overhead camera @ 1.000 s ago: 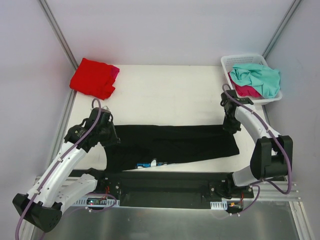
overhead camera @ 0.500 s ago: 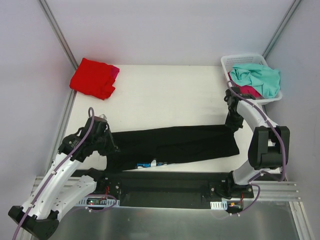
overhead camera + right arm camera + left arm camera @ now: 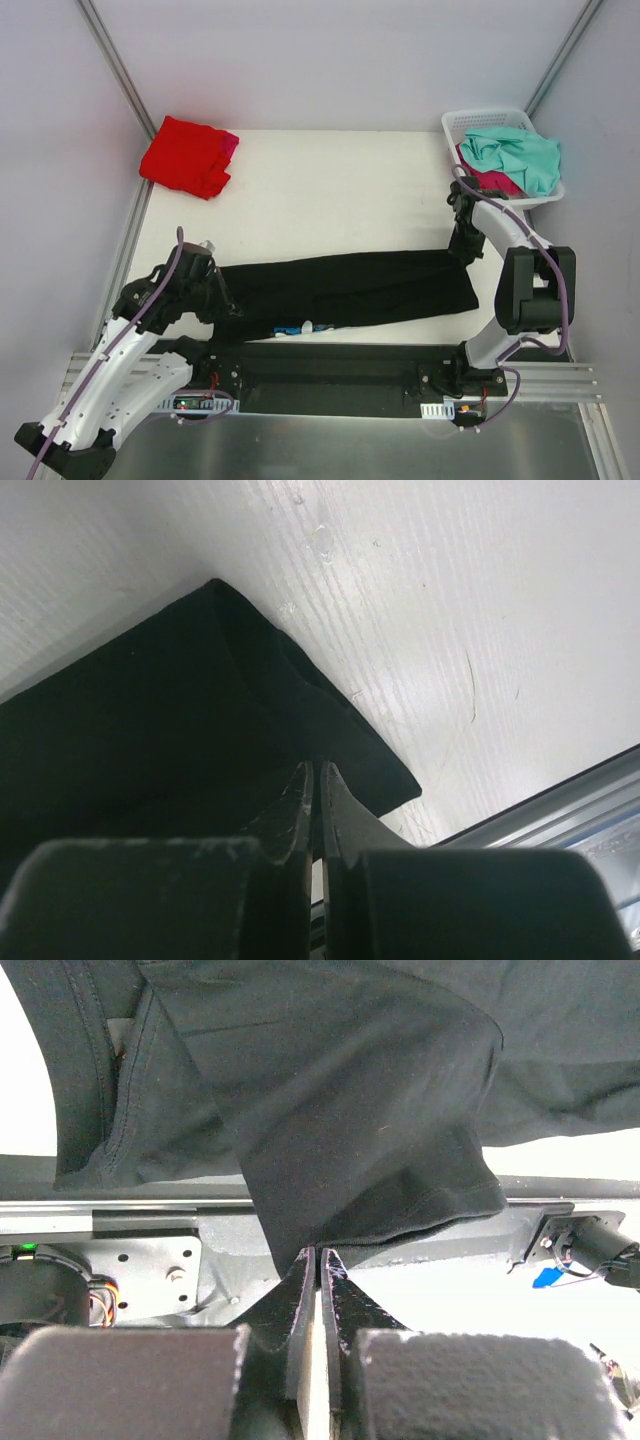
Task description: Fold and stack the t-shirts
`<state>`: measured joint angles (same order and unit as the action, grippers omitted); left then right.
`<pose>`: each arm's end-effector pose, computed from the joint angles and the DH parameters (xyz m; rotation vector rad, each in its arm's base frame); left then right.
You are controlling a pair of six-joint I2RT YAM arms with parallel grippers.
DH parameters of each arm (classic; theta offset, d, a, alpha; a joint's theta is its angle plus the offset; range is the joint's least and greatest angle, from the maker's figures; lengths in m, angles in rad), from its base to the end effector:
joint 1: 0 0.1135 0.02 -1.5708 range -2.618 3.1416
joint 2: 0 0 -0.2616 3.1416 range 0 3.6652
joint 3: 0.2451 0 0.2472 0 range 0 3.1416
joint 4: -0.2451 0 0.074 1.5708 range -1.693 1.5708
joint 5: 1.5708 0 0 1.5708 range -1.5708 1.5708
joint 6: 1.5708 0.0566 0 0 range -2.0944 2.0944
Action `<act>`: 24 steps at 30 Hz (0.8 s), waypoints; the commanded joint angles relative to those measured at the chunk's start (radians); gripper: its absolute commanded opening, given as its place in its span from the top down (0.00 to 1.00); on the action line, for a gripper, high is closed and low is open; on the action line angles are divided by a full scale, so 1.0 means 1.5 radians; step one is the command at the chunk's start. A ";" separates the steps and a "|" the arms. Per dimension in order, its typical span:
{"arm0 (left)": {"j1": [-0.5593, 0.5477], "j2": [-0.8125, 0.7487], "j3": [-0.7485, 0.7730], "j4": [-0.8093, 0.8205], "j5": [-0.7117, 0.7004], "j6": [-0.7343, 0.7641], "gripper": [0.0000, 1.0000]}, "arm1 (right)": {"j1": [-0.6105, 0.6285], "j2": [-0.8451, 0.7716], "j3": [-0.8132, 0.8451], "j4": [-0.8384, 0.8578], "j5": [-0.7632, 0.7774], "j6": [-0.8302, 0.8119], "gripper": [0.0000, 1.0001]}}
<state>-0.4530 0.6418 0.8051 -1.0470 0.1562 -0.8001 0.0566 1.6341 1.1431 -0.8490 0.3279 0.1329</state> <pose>0.1038 -0.0603 0.2678 -0.3749 2.5576 -0.7058 0.3060 -0.0009 0.1902 0.1633 2.8459 -0.4381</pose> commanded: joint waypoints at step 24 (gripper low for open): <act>-0.014 0.003 -0.034 -0.015 0.027 -0.006 1.00 | 0.168 -0.180 -0.094 -0.050 -0.030 0.073 0.99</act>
<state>-0.4660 0.6476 0.7578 -1.0546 0.1795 -0.8001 0.3004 1.4158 1.0386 -0.8860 0.2626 0.2173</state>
